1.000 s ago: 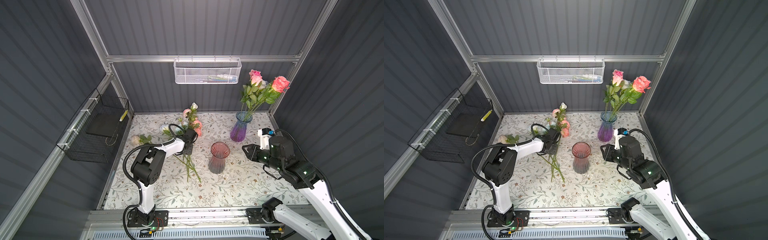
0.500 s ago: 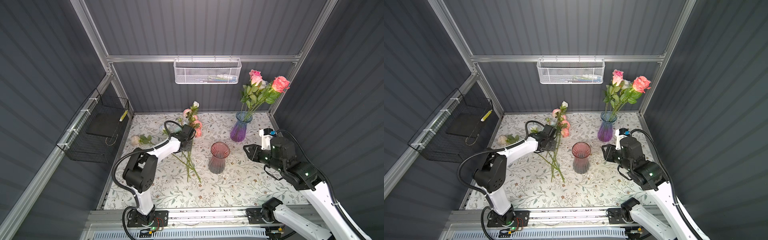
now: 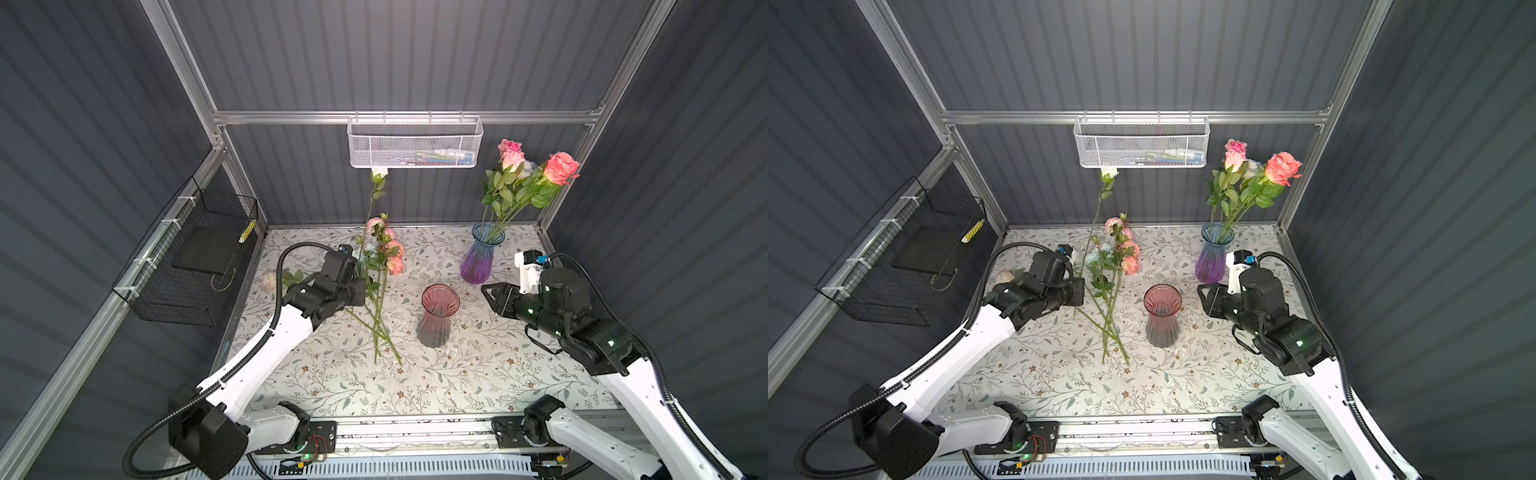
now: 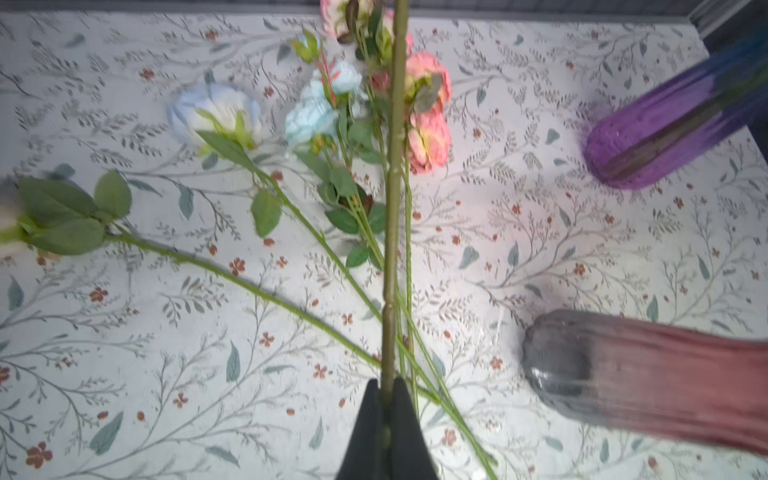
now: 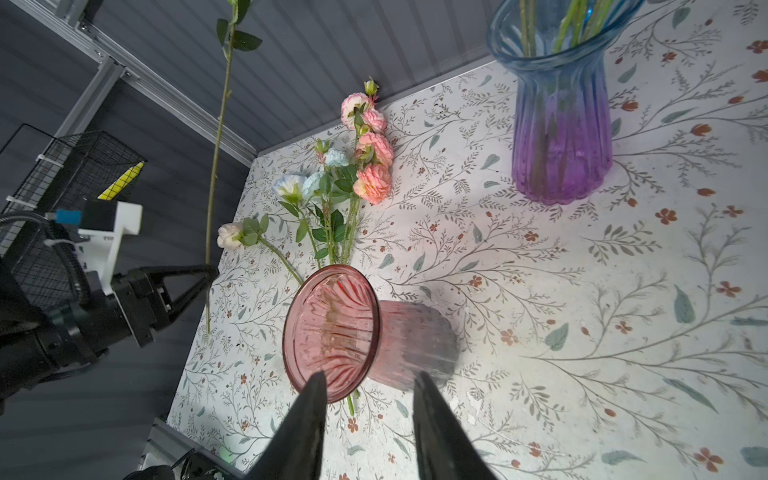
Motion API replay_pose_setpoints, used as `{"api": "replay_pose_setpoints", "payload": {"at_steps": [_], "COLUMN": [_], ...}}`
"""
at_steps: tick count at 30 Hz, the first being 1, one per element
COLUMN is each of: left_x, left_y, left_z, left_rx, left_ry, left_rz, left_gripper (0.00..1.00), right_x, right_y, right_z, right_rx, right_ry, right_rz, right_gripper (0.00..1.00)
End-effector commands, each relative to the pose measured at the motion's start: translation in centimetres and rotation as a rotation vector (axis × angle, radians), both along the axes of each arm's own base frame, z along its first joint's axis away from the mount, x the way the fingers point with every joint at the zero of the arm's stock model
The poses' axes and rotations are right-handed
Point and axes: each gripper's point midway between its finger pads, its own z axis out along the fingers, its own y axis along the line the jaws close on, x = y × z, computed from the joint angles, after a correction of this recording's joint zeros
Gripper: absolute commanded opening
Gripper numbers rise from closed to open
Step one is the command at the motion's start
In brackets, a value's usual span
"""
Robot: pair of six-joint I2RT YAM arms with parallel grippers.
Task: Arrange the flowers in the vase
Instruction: 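Lift a white rose upright out of the bunch with the left gripper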
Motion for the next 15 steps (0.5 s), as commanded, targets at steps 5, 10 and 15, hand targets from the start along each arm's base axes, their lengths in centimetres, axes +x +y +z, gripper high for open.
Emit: {"api": "replay_pose_setpoints", "payload": {"at_steps": [5, 10, 15], "left_x": [-6.8, -8.9, -9.9], "left_y": [-1.0, -1.4, -3.7], "left_z": [-0.6, -0.8, 3.3], "left_rx": [-0.131, -0.228, -0.396], "left_ry": [0.127, 0.123, -0.042], "left_rz": [-0.166, -0.207, -0.347], "left_gripper": [0.0, 0.0, 0.0], "right_x": [1.0, 1.3, 1.2], "right_y": [2.3, 3.4, 5.4], "right_z": [2.1, 2.7, 4.0], "right_rx": [0.071, 0.093, 0.121], "right_ry": [-0.035, -0.046, -0.078], "right_rz": [0.072, 0.103, 0.172], "right_gripper": [0.38, 0.38, 0.43]}}
